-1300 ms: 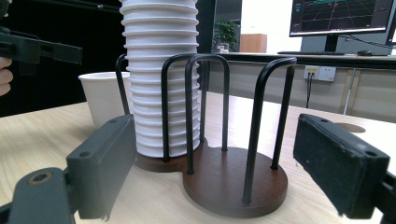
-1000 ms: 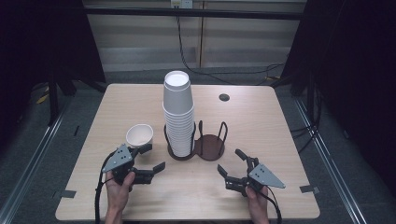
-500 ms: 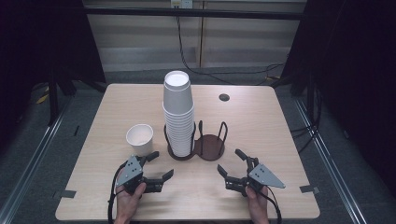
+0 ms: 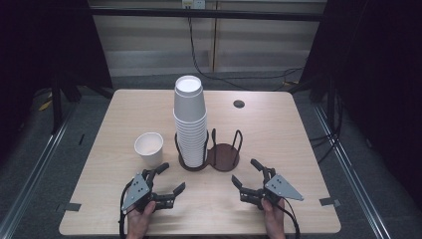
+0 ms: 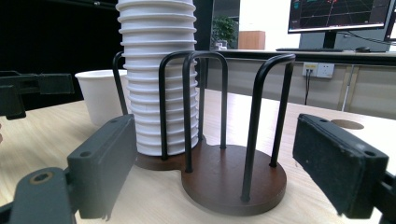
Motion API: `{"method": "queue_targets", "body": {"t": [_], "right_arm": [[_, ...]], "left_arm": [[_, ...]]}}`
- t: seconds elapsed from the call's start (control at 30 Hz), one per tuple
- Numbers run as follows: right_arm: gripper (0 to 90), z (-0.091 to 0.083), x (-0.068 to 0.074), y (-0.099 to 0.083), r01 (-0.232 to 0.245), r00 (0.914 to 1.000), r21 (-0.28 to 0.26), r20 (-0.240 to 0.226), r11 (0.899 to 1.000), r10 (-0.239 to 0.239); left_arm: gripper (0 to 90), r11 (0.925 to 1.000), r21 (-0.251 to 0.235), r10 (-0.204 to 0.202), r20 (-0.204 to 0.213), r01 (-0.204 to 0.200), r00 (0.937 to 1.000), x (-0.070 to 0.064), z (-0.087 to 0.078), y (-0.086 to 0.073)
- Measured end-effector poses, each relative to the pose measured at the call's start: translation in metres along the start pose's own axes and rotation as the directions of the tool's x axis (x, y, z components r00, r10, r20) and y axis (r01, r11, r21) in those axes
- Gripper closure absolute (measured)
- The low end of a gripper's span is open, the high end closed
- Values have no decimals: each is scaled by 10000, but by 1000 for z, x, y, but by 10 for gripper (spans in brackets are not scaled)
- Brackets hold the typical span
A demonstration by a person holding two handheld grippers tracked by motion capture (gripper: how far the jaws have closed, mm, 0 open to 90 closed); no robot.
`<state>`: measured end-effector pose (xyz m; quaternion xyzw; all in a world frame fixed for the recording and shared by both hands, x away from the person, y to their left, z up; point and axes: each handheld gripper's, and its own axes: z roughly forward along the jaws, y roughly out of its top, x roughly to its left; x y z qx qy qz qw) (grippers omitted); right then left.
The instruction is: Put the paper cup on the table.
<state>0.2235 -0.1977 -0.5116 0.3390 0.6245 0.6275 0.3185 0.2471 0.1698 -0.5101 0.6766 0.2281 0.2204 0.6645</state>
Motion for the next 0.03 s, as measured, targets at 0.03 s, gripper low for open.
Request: {"method": "queue_targets", "body": {"t": [0.03], "right_arm": [[133, 1, 0, 0, 21, 10000, 38, -6, 10000, -21]], "left_arm": [[130, 10000, -27, -44, 104, 44, 9999, 0, 0, 0]]}}
